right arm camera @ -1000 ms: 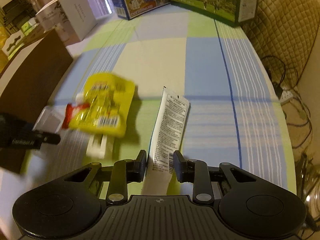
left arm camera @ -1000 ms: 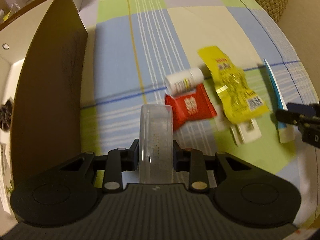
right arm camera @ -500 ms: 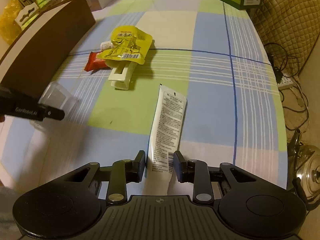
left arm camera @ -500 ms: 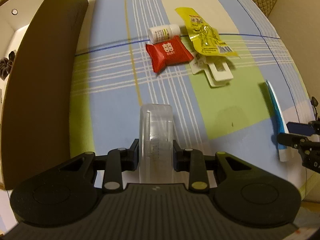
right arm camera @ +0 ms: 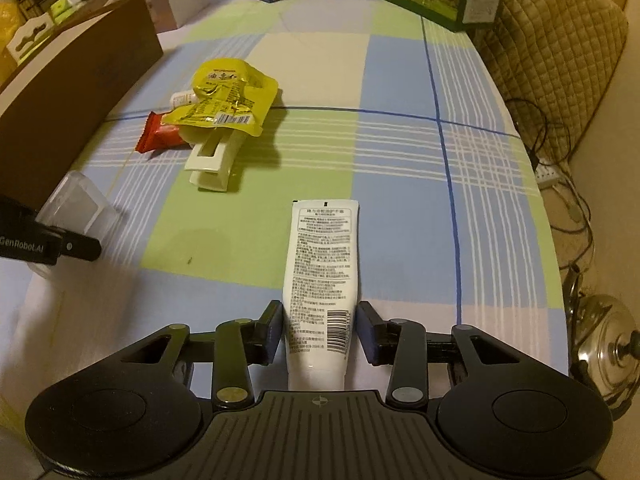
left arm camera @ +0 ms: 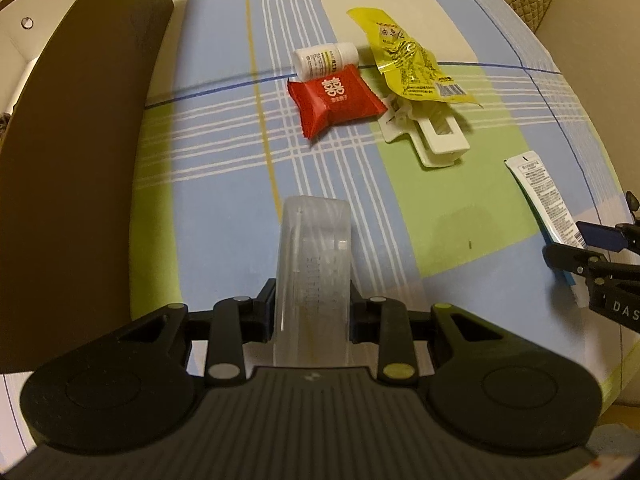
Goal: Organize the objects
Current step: 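Carry the clear case and white tube in both tools over the brown box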
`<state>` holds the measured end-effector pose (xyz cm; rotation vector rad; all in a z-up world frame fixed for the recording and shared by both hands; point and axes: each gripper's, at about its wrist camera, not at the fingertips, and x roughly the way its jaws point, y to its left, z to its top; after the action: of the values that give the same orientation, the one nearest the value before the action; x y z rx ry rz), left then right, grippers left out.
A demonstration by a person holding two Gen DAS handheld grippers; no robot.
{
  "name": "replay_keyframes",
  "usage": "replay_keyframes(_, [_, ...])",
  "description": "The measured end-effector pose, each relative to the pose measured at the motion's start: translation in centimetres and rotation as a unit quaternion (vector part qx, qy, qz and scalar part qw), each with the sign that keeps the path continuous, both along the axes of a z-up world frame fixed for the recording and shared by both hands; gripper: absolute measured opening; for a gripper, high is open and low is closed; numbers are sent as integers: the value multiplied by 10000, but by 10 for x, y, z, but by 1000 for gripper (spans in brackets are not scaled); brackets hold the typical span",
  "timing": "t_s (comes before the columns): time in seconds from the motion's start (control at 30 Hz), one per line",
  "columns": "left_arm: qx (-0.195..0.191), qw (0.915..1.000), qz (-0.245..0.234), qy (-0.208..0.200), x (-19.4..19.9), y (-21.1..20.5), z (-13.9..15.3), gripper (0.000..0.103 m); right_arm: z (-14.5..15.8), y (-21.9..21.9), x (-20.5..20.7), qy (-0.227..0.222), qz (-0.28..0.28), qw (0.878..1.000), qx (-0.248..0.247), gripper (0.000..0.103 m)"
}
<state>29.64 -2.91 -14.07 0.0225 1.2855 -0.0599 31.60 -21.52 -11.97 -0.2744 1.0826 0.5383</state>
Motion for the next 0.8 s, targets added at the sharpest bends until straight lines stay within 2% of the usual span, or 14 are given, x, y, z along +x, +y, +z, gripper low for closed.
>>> replay_keyframes(0.43, [46, 9999, -51, -78, -6, -1, 2, 26, -1, -3, -11, 22, 36, 10000, 87, 36])
replay_keyframes(0.8, [-31, 9996, -10, -276, -21, 4, 17, 26, 5, -11, -20, 368, -156, 9982, 437, 35])
